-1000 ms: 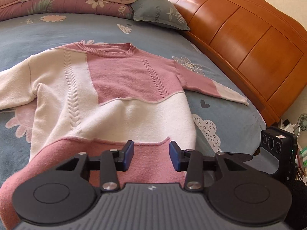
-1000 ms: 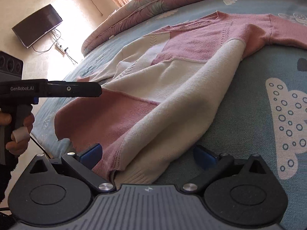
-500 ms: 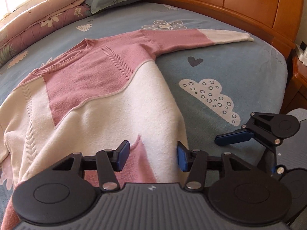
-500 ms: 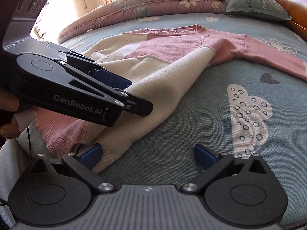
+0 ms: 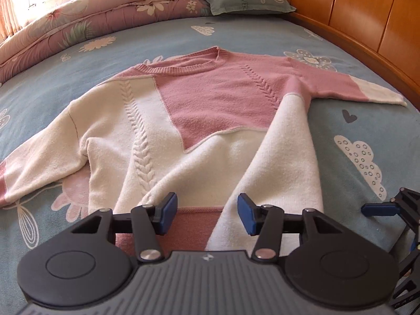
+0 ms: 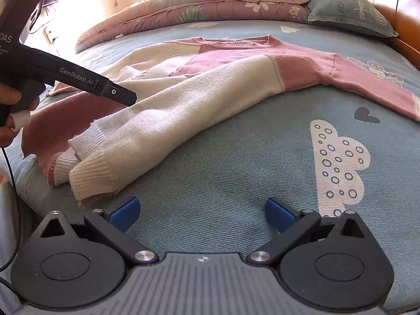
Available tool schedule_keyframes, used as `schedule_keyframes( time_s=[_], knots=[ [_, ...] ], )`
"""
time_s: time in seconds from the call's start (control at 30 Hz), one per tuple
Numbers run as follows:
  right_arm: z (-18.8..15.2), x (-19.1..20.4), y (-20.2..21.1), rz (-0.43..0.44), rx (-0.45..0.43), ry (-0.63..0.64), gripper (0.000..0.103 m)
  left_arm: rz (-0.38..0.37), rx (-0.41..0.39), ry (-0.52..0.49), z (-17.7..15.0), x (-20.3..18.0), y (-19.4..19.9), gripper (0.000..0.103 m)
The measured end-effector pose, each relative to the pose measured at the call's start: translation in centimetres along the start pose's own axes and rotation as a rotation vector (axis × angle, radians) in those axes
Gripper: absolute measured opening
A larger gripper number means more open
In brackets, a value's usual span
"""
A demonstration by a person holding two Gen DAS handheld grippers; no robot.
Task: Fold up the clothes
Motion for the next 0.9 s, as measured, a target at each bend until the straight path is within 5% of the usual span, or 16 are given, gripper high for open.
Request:
schedule_keyframes(
  time_s=[0.1,0.2,0.33,0.47,0.6,0.73,0.9],
  knots=[
    [0.0,0.1,0.0,-0.001,-0.003,-0.002,0.103,-0.099,-0.049,-0.04,0.8,-3.0,2.1,0.054],
    [0.0,0.2,0.0,-0.008,-0.001,0.005,0.103,-0.12,-0.076,-0.172,0.6,-7.0,2.4,0.057],
    [-0.1,0.3,0.1,-0.009,-0.002,0.008,0.103,-0.036,-0.076,-0.396,-1.5,-10.6,0.5,0.057],
    [-0.1,0.1,0.3,0.005,-0.012,-0.006,0.103,0.099,-0.124,-0.459,-1.8,-9.4,0.0,0.058],
    [0.1,-0.1,0.4,0.017,-0.022,-0.024,0.103,0.137,-0.117,-0.371,-0.6,-5.8,-0.1,0.059],
    [0.4,-0.2,0.6,0.043,-0.042,-0.06,0.103,0.091,-0.055,-0.225,-0.3,-2.7,-1.1,0.059],
    [1.4,0.2,0.7,0.244,-0.1,-0.204,0.103,-0.007,0.01,-0.049,-0.7,-0.4,-2.5,0.061]
  ],
)
Point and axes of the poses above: each gripper's, at about its wrist camera, not at the fingertips, and y roughly against the way its jaws point, x to its left, z to its top, the point moved 9 cm from there along -y, roughly the way its jaws point, and after that the axes turned 14 degrees about z, right-handed, at the moved point
